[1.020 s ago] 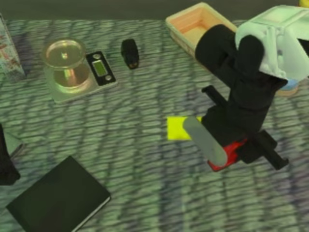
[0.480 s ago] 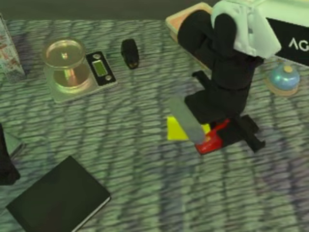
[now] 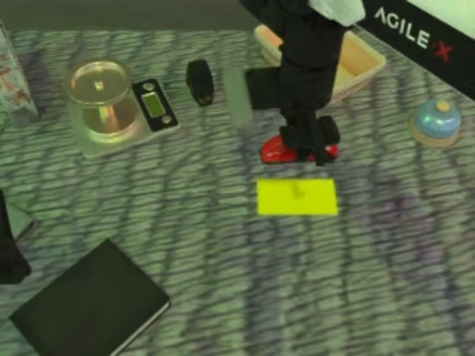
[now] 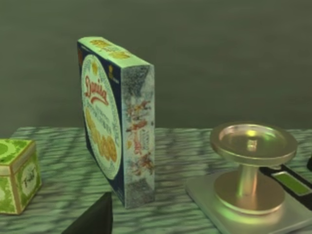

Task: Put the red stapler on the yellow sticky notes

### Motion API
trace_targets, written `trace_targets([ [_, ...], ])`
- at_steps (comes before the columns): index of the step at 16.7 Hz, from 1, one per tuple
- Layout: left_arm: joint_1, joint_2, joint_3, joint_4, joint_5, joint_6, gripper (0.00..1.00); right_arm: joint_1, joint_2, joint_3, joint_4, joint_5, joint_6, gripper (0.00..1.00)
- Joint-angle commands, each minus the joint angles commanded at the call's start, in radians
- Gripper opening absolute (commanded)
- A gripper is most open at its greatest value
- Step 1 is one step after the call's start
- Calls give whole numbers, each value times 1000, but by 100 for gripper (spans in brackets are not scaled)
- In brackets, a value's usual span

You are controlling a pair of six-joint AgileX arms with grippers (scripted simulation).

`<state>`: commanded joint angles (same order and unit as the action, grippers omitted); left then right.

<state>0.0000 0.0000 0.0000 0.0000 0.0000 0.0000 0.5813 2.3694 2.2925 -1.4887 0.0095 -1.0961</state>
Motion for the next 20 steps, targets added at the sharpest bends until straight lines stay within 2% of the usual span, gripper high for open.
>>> trace_targets([
  [4,0,0,0,0,0,0,100,-16,91,137,-56,1,90,0],
  [11,0,0,0,0,0,0,100,-12,92,127,-41,1,96,0],
  [20,0,0,0,0,0,0,100,-17,81,-256,326,1,95,0],
])
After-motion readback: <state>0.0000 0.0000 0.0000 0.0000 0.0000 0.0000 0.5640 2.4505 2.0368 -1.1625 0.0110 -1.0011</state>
